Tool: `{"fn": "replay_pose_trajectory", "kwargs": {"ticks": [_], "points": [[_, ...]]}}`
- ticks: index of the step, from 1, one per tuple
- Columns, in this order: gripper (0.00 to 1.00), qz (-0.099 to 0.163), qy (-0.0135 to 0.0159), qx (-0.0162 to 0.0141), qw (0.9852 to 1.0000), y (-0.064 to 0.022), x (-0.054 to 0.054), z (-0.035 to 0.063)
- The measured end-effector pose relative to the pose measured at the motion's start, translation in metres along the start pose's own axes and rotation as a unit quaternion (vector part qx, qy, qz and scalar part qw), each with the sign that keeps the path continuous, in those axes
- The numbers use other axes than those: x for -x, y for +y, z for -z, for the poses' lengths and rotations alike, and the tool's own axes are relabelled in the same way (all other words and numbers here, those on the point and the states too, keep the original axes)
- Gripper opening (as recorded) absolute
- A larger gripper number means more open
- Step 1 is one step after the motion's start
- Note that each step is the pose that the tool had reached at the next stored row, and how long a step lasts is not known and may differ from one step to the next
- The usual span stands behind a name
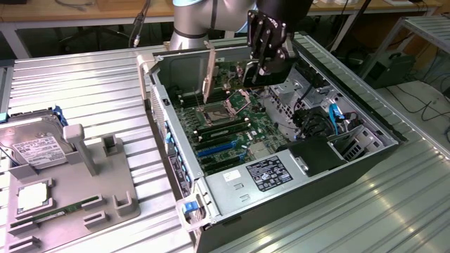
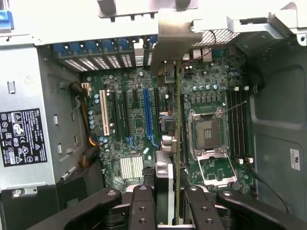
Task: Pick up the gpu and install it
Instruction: 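Insert the gpu into the slot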
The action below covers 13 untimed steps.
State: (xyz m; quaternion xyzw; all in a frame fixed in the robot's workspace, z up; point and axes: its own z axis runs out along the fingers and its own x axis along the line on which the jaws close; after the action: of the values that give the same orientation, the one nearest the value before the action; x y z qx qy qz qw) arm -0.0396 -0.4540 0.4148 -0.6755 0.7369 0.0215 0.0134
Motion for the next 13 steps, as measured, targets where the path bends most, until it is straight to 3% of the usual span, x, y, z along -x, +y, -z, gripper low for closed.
{"fn": "replay_pose_trajectory", "kwargs": {"ticks": [1, 13], "points": [[0.28, 0.002, -0.0002, -0.0018, 1.0000, -0.0001, 0.000, -0.0011], [0.28, 0.004, 0.0001, -0.0022, 1.0000, -0.0003, -0.001, -0.0144]]}}
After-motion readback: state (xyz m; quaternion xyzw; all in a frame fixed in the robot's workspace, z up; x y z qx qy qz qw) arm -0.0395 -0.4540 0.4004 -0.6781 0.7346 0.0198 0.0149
